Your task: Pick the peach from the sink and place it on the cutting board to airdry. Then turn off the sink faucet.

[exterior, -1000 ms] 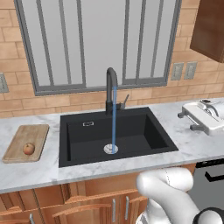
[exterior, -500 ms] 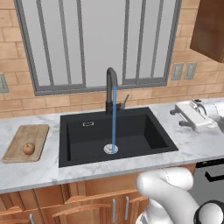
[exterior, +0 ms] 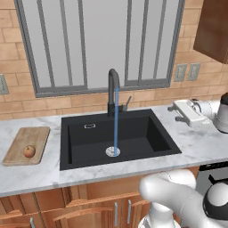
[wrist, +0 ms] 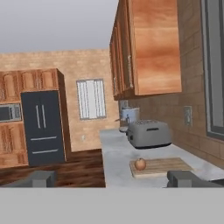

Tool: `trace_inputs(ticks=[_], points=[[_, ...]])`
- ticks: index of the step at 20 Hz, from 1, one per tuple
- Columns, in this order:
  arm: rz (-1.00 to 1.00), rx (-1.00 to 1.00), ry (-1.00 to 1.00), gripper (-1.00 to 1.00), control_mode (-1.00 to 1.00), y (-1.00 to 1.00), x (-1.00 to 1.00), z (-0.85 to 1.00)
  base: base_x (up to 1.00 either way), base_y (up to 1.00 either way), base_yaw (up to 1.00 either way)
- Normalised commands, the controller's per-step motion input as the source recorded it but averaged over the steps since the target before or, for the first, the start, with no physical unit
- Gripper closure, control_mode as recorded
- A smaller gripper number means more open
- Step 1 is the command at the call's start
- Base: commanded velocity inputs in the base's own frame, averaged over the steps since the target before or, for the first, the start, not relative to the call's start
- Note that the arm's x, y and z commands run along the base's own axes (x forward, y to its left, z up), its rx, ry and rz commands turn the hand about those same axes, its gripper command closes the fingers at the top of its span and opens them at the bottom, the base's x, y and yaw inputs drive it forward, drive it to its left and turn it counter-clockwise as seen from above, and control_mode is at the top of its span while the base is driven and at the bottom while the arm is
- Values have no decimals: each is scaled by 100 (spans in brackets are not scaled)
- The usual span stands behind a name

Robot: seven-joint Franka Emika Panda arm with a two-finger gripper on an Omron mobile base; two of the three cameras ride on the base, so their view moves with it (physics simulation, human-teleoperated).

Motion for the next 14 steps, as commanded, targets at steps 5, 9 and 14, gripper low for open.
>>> trace_inputs(ticks=[5,9,14], points=[[0,1,0,-100,-100,-3,62,-13,0,0,0],[0,0,0,-100,-100,-3,60,-10,0,0,0],[0,0,0,-100,-100,-4,53,-16,0,0,0]])
